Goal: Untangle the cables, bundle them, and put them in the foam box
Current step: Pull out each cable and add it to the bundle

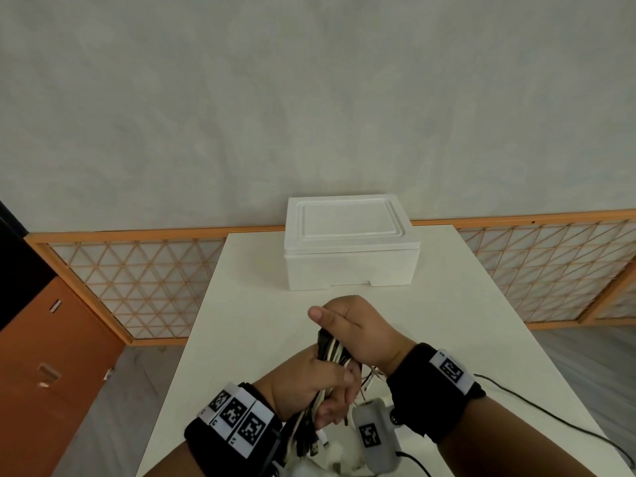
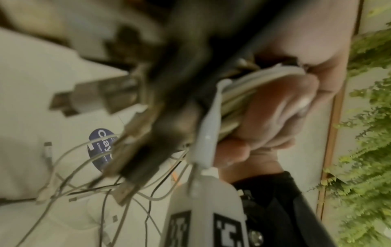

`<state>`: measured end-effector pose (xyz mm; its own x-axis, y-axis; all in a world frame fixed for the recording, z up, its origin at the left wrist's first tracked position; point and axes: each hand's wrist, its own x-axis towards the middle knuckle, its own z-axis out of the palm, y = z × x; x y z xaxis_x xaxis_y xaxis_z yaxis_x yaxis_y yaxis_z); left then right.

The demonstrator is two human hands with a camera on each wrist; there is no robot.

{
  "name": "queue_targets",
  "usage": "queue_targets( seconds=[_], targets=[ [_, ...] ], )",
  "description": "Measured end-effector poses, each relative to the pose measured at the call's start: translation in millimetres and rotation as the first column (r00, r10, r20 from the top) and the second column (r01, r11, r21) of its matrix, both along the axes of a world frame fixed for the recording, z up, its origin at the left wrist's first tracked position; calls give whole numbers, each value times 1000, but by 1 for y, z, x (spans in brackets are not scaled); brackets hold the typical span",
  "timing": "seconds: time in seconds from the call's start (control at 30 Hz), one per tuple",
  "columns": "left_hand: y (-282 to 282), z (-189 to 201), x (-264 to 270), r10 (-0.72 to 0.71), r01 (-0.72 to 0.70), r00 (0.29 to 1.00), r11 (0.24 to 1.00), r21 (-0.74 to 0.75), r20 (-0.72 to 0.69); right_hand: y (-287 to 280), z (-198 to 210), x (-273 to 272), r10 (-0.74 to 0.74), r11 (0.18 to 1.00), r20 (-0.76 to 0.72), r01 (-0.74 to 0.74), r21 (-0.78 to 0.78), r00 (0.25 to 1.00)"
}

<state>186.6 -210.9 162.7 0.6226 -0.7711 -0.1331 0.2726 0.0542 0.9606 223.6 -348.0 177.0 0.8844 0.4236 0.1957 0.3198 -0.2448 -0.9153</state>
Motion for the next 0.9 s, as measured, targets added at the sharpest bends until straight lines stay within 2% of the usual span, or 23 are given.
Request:
queue_targets(
  seconds=[0.1,0.2,0.3,0.43,0.5,0.6,0.7,0.8,0.9],
  targets=[
    [0,-6,2,40,-42,999,998,-53,-26,0,-6,1,-73,981,-137,95,167,988],
    [4,-10,4,51,-61,997,978,-197,-58,-3,-20,-1,-78,970,-198,120,212,977],
    [11,-15,12,13,-55,991,946,-318,-132,1,-28,-11,9,953,-272,74,294,962],
    [17,-16,18,14,-64,989,938,-341,-148,6,-26,-14,186,872,-348,9,489,919],
    [18,-15,17,29,-78,989,936,-342,-144,4,-23,-12,145,890,-337,26,455,930],
    [16,-12,15,23,-76,990,916,-395,-137,8,-18,-13,-60,938,-290,153,311,955],
    [11,-8,13,16,-75,991,890,-450,-133,18,-12,-20,-205,905,-238,276,324,949],
    [6,-3,9,9,-58,995,865,-498,-100,20,-6,-23,-242,890,-171,289,353,955],
    [1,4,5,-10,-24,998,845,-534,-61,16,4,-23,-183,881,-200,251,401,963]
  ],
)
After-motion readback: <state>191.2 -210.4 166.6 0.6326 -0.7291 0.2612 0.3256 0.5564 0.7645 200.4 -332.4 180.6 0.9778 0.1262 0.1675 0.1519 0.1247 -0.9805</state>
